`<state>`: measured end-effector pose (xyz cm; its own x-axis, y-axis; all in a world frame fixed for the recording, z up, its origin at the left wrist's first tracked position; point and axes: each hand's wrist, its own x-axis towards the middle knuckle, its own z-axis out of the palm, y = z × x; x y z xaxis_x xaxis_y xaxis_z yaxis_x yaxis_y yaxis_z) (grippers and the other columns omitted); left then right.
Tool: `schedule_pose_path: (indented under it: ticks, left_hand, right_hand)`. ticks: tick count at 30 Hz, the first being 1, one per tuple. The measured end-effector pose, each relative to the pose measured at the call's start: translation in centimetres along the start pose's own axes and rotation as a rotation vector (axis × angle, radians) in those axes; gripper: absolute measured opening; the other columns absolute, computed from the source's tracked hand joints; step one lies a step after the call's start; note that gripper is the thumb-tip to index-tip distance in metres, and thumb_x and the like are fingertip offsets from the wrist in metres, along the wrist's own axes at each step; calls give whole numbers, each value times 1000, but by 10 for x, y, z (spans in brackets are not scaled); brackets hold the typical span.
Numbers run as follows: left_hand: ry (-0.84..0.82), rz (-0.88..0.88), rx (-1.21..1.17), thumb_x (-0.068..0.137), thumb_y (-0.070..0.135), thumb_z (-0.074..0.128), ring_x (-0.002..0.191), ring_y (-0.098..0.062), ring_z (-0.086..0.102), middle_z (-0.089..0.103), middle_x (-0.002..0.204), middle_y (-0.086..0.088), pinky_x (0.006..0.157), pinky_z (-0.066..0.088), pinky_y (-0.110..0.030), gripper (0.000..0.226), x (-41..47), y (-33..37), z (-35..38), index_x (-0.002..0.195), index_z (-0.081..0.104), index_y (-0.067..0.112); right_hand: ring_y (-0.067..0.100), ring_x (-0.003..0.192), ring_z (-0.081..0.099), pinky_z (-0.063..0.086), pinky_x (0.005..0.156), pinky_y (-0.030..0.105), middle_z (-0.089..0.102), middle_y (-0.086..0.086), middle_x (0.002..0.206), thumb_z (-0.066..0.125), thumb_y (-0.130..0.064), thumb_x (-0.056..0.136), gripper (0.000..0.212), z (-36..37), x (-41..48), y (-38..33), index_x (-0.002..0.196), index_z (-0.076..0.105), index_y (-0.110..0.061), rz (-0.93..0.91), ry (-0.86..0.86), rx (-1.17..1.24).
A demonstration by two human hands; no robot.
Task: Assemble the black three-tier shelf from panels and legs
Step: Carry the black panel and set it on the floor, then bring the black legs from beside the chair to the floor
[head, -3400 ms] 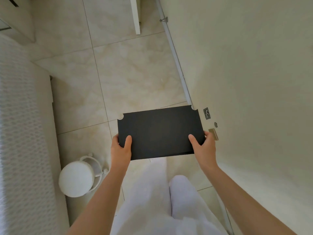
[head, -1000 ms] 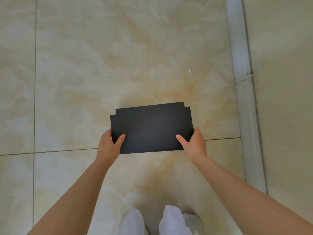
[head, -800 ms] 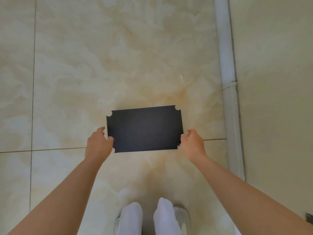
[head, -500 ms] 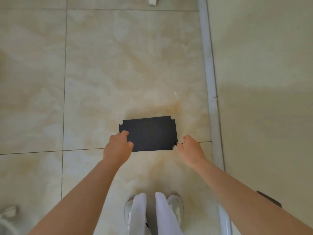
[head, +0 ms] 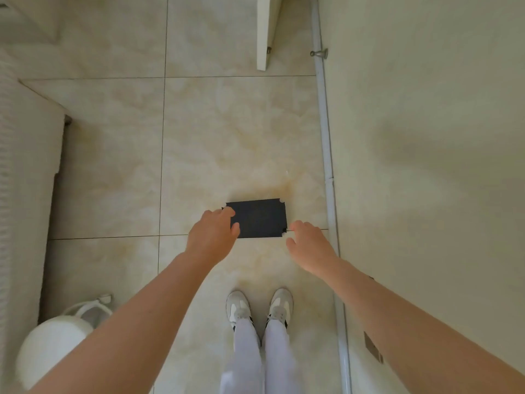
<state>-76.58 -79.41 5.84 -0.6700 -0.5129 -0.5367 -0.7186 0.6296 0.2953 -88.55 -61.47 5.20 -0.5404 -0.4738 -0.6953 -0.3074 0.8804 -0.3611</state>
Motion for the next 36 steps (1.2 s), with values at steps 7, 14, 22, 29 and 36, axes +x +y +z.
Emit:
schedule_pose_path:
  ticks: [7, 14, 22, 29, 36]
  left_hand:
    - [33, -54, 39, 105, 26, 41, 89, -22, 60, 64, 104, -3, 70, 46, -31, 29, -117, 36, -60, 129, 56, 21]
    - [117, 50, 77, 103, 19, 45, 97, -21, 57, 66, 98, 0, 68, 46, -33, 29, -204, 76, -91, 127, 60, 16]
    - [3, 148, 80, 103, 21, 44, 108, -18, 56, 68, 109, -1, 79, 50, -31, 27, -252, 95, -91, 124, 61, 18]
    - [-52, 552, 292, 104, 22, 45, 96, -17, 56, 69, 104, 2, 71, 53, -33, 30, -226, 89, -113, 131, 58, 17]
    - [-126, 828, 471, 105, 22, 44, 79, -18, 58, 66, 89, 1, 67, 55, -36, 25, -219, 92, -133, 121, 61, 15]
  right_hand:
    - [25, 127, 46, 39, 102, 34, 50, 9, 139, 41, -18, 101, 41, -43, -124, -11, 141, 45, -10, 28, 59, 163]
    - [25, 118, 45, 43, 89, 31, 50, 5, 124, 37, -18, 101, 30, -63, -237, 1, 127, 51, -14, 26, 154, 99]
    - [23, 130, 40, 41, 99, 31, 49, 5, 139, 38, -22, 104, 39, -62, -320, 20, 141, 44, -13, 181, 262, 155]
    - [25, 123, 46, 46, 94, 35, 50, 8, 134, 39, -23, 104, 37, -21, -361, 2, 139, 43, -11, 404, 387, 306]
    - [24, 122, 46, 45, 95, 34, 53, 5, 132, 39, -25, 104, 38, 49, -393, -36, 139, 43, -14, 591, 471, 480]
